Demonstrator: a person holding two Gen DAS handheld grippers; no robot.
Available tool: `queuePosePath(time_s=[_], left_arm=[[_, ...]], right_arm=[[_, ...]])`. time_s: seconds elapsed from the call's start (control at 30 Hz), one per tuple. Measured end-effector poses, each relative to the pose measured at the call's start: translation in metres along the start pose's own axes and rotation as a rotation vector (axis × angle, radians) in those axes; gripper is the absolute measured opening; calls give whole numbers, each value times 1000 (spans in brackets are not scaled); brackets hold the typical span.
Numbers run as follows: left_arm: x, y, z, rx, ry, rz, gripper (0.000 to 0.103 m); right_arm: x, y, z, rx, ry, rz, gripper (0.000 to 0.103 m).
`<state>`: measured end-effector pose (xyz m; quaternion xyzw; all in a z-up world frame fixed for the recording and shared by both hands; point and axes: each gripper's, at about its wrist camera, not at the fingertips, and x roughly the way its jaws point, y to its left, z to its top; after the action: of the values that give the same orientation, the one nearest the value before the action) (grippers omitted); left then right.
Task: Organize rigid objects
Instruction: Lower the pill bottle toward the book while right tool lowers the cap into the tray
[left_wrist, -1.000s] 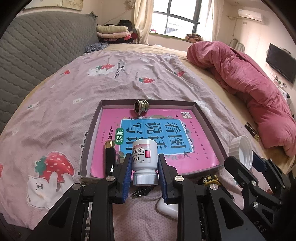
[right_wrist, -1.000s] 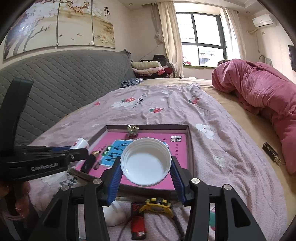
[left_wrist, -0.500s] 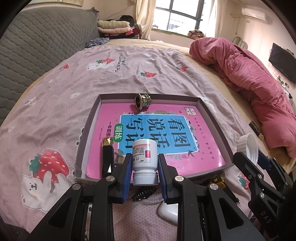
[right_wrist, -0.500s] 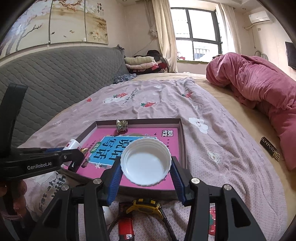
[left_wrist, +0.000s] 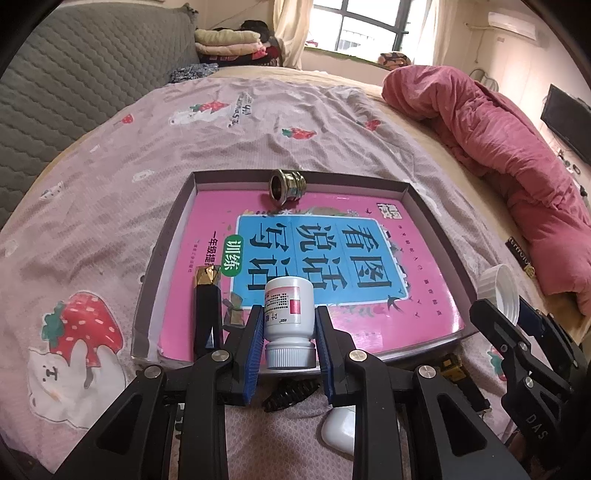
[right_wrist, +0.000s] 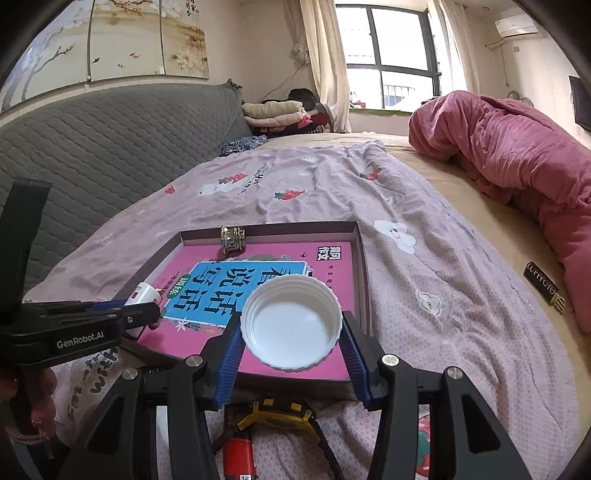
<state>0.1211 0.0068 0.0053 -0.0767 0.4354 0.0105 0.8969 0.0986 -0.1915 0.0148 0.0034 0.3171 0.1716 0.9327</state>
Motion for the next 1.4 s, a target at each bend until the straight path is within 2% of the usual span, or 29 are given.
queuePosePath(time_s=[0.4,0.67,0.9,1.4], left_arm=[[23,6,3,-26,24,-6,27],[31,6,5,-2,25,23,27],[42,8,5,6,46,38,27],[55,5,4,18,75,37,27]], right_arm=[[16,-3,-3,3,43,-24,50],[33,-4,-1,-20,69,-48,50],[42,-7,-2,-15,106,-37,50],[46,-7,-4,-18,122,-20,50]])
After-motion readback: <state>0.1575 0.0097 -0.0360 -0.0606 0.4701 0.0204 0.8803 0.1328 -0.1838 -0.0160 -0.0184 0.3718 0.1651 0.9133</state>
